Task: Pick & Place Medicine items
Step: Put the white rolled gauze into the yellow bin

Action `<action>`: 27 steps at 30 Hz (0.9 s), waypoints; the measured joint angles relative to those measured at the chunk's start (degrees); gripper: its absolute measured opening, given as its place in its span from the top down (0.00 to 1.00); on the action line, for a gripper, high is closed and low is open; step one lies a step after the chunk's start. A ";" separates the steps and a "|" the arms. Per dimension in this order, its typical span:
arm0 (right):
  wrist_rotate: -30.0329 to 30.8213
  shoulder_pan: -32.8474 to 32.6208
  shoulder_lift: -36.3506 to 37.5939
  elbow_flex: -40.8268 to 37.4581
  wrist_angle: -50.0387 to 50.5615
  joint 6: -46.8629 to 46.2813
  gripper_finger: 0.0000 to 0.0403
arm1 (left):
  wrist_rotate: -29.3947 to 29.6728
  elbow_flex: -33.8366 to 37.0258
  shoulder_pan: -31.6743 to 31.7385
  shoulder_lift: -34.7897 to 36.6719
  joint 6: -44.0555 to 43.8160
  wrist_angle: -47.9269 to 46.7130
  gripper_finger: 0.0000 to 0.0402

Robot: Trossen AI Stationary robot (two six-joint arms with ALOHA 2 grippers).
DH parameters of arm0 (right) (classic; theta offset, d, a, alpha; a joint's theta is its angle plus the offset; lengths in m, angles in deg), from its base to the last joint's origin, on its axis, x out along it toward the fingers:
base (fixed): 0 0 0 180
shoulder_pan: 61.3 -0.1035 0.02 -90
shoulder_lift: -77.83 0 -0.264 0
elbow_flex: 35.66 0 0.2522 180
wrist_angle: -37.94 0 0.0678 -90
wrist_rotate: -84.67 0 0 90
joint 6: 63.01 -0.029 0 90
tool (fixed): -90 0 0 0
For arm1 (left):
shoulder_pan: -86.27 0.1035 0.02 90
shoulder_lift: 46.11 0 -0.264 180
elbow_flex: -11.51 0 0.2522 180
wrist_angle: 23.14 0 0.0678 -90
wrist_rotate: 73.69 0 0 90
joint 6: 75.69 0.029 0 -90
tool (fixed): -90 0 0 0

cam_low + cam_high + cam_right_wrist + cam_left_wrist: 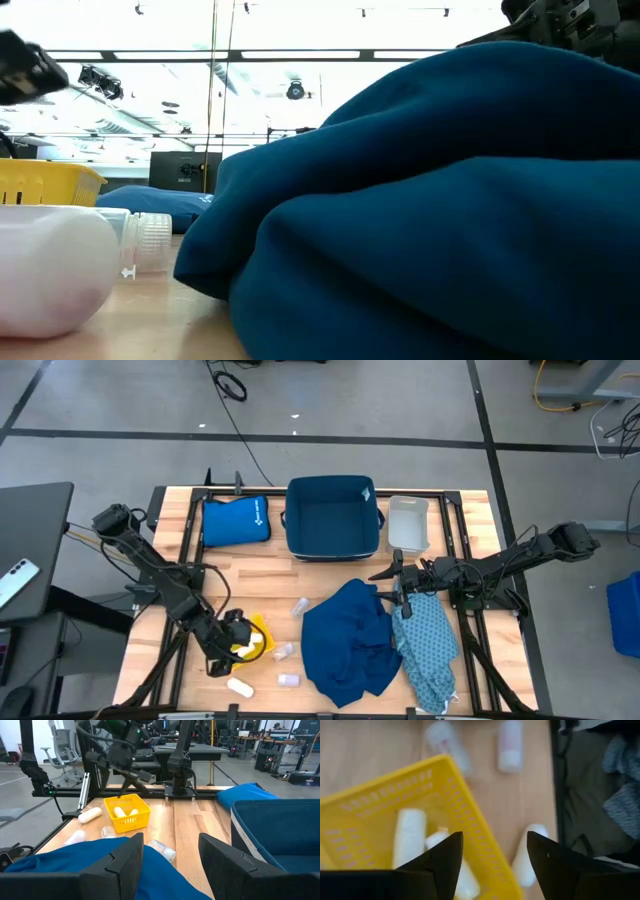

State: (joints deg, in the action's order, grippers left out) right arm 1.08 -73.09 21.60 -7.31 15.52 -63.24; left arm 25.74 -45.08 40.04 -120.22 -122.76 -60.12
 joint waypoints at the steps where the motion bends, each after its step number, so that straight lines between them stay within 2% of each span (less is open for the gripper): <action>1: 0.00 0.01 0.00 0.01 0.00 0.02 0.51 | 0.58 -0.41 -0.40 -0.01 -0.05 0.01 0.44; 5: 1.18 0.00 0.00 0.00 0.00 0.22 0.51 | 1.22 -1.60 -1.73 -1.88 -0.11 1.04 0.44; 11: 1.79 0.01 0.01 0.00 0.05 1.10 0.51 | 1.98 -6.09 -2.77 -8.72 3.03 0.12 0.44; 20: 1.86 -0.04 0.00 0.00 0.24 0.90 0.51 | 9.99 -19.13 -7.52 -18.77 10.59 -11.01 0.46; 27: 1.92 -0.04 0.01 0.01 0.59 0.92 0.51 | 7.82 -23.45 -10.64 -26.66 10.59 -12.98 0.47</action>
State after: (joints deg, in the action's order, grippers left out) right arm 3.01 -73.14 21.61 -7.29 16.11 -62.33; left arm 33.56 -68.54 29.41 -146.88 -112.17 -73.11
